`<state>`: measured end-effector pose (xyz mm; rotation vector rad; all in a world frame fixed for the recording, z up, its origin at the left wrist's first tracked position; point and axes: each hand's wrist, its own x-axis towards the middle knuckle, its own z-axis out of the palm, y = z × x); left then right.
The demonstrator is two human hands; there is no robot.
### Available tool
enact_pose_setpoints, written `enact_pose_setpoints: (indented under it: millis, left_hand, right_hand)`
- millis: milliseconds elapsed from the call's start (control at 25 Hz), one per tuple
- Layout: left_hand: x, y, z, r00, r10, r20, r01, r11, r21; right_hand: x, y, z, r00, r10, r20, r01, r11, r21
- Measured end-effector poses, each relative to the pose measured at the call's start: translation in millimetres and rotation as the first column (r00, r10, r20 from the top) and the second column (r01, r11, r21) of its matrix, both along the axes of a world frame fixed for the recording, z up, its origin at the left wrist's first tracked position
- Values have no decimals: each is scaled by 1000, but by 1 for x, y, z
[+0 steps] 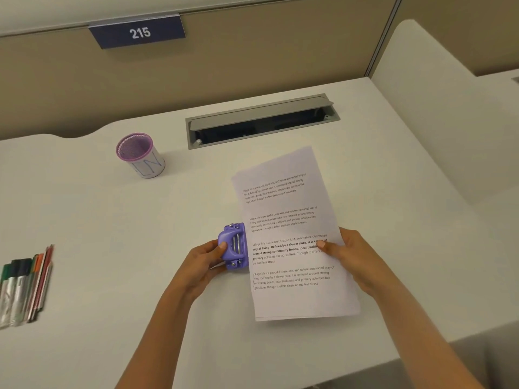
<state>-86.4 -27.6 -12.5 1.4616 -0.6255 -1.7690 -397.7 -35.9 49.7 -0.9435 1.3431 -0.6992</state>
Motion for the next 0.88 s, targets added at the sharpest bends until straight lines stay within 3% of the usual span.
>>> enact_pose_setpoints:
  millis: [600, 880]
  left_hand:
    - [-15, 5, 1, 999, 34, -39, -32, 999, 35]
    - [-25, 0, 1, 978, 75, 194, -81, 996, 21]
  right_hand:
    - [17, 6, -20, 1000, -15, -1, 15, 1000, 18]
    - [14, -4, -46, 995, -26, 96, 13, 991, 136]
